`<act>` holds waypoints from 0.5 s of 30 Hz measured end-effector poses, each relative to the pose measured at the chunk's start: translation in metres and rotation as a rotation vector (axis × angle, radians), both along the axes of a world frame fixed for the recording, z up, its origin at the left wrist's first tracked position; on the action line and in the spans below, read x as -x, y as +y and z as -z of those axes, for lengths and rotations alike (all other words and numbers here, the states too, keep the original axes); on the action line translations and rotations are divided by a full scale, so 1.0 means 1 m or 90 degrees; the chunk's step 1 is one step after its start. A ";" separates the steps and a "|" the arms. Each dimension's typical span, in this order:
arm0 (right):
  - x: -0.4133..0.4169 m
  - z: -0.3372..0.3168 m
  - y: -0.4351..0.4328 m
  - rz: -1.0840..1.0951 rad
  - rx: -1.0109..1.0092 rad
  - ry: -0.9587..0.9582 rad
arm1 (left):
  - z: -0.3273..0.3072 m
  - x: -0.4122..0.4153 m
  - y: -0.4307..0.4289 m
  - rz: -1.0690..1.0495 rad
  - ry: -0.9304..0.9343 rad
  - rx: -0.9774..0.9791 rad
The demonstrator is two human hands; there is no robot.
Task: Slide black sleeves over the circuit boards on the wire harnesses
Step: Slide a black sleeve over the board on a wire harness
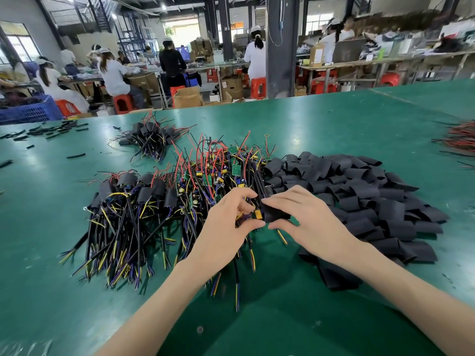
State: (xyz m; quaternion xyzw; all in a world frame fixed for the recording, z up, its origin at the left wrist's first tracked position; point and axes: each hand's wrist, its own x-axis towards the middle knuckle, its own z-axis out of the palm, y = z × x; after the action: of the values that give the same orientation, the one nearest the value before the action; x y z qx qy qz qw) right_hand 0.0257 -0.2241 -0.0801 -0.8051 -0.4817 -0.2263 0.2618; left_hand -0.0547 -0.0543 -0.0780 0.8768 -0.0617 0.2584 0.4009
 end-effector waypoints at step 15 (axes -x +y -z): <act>0.002 -0.004 -0.001 -0.034 0.045 -0.004 | -0.004 0.000 -0.001 0.035 -0.010 0.096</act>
State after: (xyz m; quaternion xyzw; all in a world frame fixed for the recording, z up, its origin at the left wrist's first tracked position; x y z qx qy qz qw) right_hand 0.0235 -0.2247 -0.0764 -0.7999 -0.5115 -0.2049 0.2378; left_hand -0.0545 -0.0556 -0.0735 0.8401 -0.0688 0.2579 0.4722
